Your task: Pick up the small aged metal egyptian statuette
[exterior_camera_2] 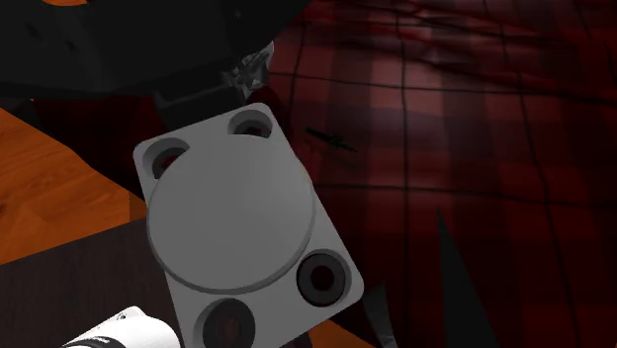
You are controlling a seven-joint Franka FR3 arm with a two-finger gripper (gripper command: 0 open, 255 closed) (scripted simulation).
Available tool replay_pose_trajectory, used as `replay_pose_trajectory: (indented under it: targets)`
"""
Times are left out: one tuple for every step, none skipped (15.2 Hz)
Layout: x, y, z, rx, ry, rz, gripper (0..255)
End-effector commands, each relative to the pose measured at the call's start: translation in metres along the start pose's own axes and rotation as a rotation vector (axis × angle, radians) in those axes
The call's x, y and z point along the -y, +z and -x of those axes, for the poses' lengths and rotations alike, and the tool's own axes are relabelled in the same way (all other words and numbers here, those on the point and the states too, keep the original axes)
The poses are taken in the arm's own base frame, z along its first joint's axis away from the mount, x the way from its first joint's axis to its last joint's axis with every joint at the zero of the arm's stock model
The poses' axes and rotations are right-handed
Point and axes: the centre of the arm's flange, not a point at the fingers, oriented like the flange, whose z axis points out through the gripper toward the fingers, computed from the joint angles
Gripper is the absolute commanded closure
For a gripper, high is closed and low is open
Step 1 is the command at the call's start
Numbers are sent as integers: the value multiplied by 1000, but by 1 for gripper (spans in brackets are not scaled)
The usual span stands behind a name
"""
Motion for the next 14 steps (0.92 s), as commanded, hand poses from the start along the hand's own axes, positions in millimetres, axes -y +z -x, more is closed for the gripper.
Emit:
replay_pose_trajectory:
  targets:
    - [0, 0, 0, 0, 0, 0, 0]
    - [6, 11, -4, -3, 8, -3, 0]
    - [12, 22, -7, -7, 17, -7, 0]
    - [17, 32, -11, -10, 25, -10, 0]
    - [23, 43, -15, -14, 33, -13, 0]
    - [29, 54, -19, -17, 42, -17, 0]
    - [35, 64, -23, -20, 50, -20, 0]
    - [41, 75, -27, -24, 58, -24, 0]
    - [46, 86, -32, -27, 67, -27, 0]
    - [52, 96, -36, -31, 75, -30, 0]
    - [58, 107, -40, -34, 83, -34, 0]
    - [64, 117, -45, -37, 92, -37, 0]
    - [70, 128, -50, -41, 100, -40, 0]
    - [75, 138, -54, -44, 108, -44, 0]
